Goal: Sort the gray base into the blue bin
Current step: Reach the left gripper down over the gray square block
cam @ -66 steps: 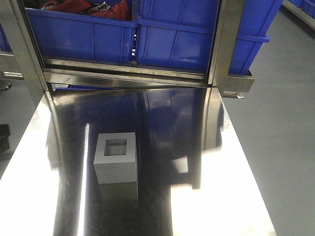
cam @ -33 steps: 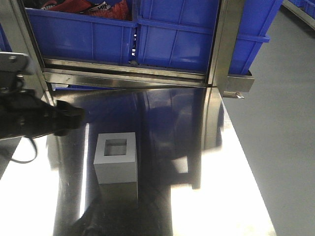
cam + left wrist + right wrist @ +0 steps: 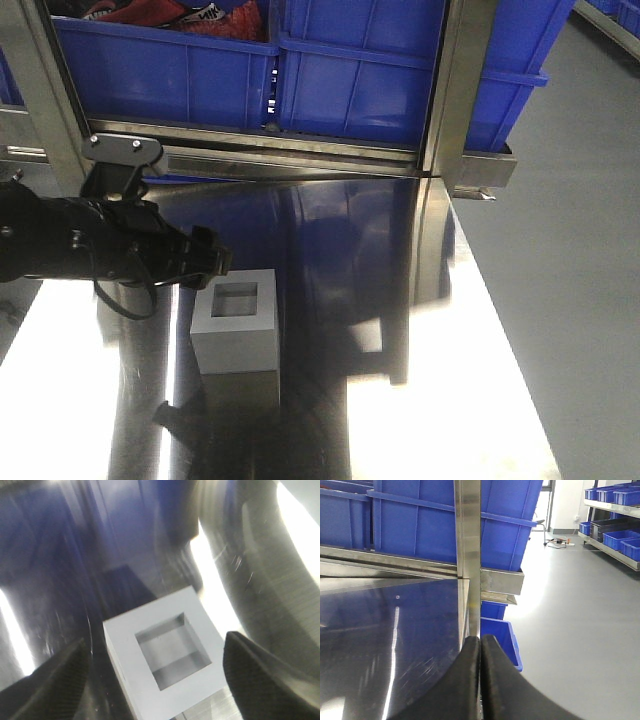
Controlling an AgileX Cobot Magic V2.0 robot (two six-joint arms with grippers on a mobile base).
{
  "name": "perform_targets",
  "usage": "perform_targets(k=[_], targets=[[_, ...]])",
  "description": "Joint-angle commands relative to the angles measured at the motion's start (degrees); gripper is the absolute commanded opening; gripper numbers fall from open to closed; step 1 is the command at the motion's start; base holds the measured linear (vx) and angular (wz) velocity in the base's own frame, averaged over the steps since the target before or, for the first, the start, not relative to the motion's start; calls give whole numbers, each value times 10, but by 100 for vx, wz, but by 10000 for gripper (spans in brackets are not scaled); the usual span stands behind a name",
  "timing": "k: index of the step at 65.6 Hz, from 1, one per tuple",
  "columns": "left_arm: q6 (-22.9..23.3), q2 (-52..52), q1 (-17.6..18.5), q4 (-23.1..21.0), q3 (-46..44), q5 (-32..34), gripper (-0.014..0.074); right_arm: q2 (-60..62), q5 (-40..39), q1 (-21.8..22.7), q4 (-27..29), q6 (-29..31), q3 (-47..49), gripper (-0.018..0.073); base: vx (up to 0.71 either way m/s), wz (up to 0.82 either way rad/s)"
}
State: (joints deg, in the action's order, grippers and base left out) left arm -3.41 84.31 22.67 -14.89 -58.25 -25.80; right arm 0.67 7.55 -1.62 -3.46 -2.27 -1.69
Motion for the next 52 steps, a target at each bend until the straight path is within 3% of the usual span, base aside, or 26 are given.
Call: perform_targets(k=[1,9,24,52], targets=[[16,-1,4,-6,-19,25,543,7,-42,2,-4,4,-9,-9,0,0],[28,17,4,8,-19,26,543,7,-42,2,-4,4,-9,-9,0,0],[116,39,4,87,-19,26,543,7,-42,2,-4,4,-9,-9,0,0],[120,75,4,87,-19,43,542,7,-42,2,-4,4,-9,-9,0,0]])
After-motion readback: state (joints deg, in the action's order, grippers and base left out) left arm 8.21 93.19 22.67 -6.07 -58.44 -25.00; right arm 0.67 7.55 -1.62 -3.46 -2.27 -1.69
